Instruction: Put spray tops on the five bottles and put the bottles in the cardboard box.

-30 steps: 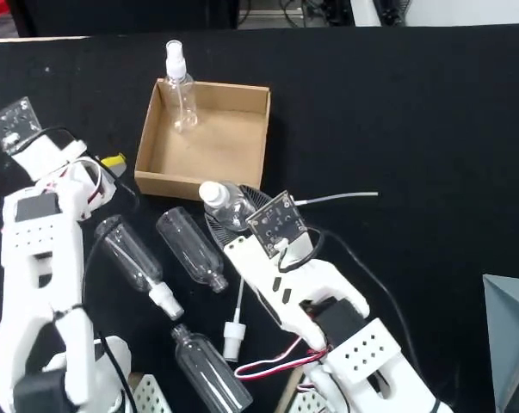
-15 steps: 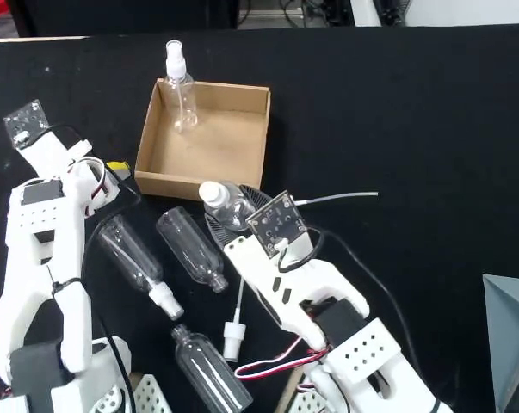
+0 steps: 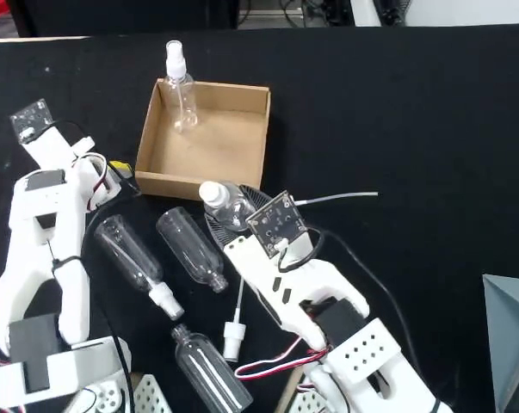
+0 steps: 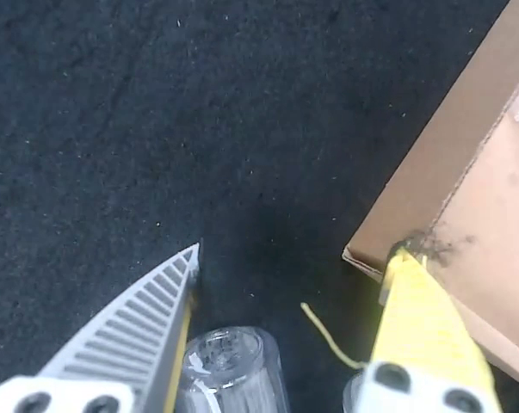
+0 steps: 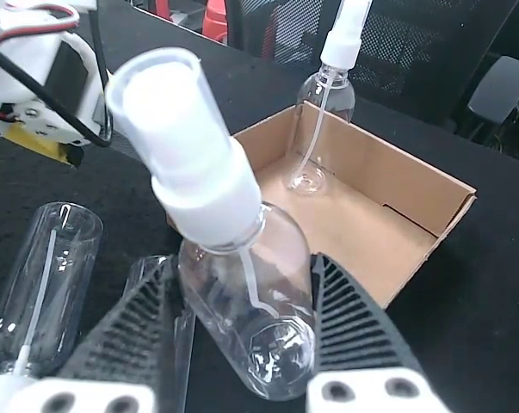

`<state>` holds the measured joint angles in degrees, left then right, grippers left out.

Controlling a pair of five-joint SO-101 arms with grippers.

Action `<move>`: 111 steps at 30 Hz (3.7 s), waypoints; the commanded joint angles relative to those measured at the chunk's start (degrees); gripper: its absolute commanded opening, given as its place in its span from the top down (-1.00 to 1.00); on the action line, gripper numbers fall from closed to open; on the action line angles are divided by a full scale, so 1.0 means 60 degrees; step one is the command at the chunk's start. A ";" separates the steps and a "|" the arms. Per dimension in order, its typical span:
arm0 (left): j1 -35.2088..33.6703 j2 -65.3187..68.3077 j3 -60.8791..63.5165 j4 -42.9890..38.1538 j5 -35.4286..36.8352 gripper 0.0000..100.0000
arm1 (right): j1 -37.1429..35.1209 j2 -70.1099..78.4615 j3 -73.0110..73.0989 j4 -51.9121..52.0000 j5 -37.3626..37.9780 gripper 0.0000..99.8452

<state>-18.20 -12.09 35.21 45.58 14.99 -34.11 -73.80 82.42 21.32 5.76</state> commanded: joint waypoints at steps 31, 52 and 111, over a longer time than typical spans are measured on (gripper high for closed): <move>0.1209 0.0059 -0.0535 0.0498 -0.0879 0.38 | 0.0352 -0.0300 -0.0066 -0.0220 0.0015 0.87; 0.0711 0.0059 -0.0637 0.0425 -0.0806 0.38 | 0.0337 -0.0300 -0.0168 -0.0205 0.0015 0.87; 0.0022 0.0103 -0.0447 -0.0176 0.0396 0.69 | 0.0337 0.5370 -0.5326 -0.2212 -0.0059 0.87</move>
<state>-17.41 -10.95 34.42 45.76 16.84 -34.11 -43.74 55.52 13.05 5.76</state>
